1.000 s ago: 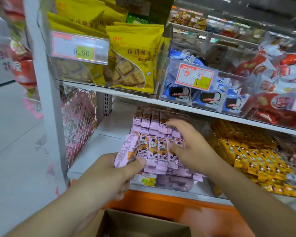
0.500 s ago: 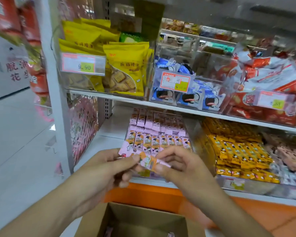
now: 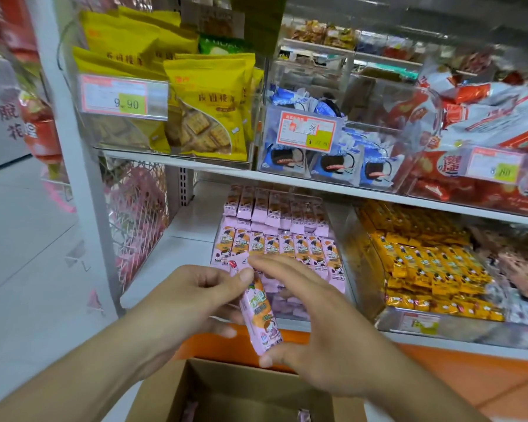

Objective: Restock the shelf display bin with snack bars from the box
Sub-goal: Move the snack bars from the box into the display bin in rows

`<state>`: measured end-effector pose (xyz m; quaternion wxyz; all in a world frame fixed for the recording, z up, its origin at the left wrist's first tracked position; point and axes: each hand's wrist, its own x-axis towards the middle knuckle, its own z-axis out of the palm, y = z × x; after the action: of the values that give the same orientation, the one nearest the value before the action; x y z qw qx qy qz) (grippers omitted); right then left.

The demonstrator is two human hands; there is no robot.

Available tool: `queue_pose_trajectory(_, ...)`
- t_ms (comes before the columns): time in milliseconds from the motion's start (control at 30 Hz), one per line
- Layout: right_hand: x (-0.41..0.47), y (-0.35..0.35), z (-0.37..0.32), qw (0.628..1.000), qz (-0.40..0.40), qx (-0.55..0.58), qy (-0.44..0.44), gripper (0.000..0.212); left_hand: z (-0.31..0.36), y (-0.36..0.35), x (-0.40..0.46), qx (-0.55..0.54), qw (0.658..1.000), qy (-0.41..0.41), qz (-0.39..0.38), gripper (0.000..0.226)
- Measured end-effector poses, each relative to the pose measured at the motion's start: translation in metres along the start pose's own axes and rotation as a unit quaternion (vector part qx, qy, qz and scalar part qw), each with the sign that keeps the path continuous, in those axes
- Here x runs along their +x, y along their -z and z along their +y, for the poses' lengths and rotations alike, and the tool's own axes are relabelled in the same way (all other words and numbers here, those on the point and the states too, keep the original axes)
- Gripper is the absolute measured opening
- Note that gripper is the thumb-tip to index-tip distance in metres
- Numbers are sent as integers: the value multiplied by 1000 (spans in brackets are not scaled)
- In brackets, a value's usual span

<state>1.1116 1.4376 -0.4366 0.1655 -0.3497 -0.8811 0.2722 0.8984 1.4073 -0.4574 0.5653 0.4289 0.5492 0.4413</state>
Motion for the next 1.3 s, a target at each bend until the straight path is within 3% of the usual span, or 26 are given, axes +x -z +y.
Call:
queue_pose_trajectory(233, 2, -3, 15, 998, 66, 3, 8, 100, 1, -1, 2, -6, 1000, -23, -12, 30)
queue_pose_trajectory(300, 6, -1, 22, 995, 99, 5, -12, 95, 3, -1, 6, -5, 999, -45, 22, 22)
queue_pose_trajectory(367, 18, 6, 32, 990, 132, 9, -44, 84, -2, 6, 12, 90, 987, -96, 93, 18)
queue_pose_trajectory(433, 38, 18, 44, 981, 168, 27, -94, 73, -12, 16, 18, 285, 934, -163, 141, 28)
queue_pose_trajectory(500, 63, 31, 60, 970, 196, 31, -139, 67, -24, 25, 27, 416, 872, -228, 123, 44)
queue_pose_trajectory(533, 76, 36, 66, 966, 203, 20, -161, 65, -30, 27, 31, 446, 856, -241, 102, 53)
queue_pose_trajectory(633, 115, 50, 88, 959, 186, -14, -214, 41, -46, 28, 38, 482, 842, -229, 82, 70)
queue_pose_trajectory(700, 133, 57, 95, 958, 126, -42, -255, 27, -54, 29, 43, 490, 832, -241, 97, 71)
queue_pose_trajectory(833, 161, 63, 105, 940, 35, -62, -334, 68, -60, 31, 51, 489, 826, -255, 112, 70)
queue_pose_trajectory(933, 175, 59, 114, 949, 36, -78, -302, 99, -61, 31, 52, 495, 822, -261, 108, 68)
queue_pose_trajectory(1067, 164, 56, 110, 967, 63, -80, -235, 55, -59, 30, 50, 501, 818, -260, 105, 68)
queue_pose_trajectory(1200, 140, 49, 106, 977, 110, -58, -174, 61, -56, 32, 47, 507, 814, -266, 97, 69)
queue_pose_trajectory(1300, 109, 44, 99, 979, 158, -41, -119, 52, -48, 32, 41, 489, 818, -286, 97, 66)
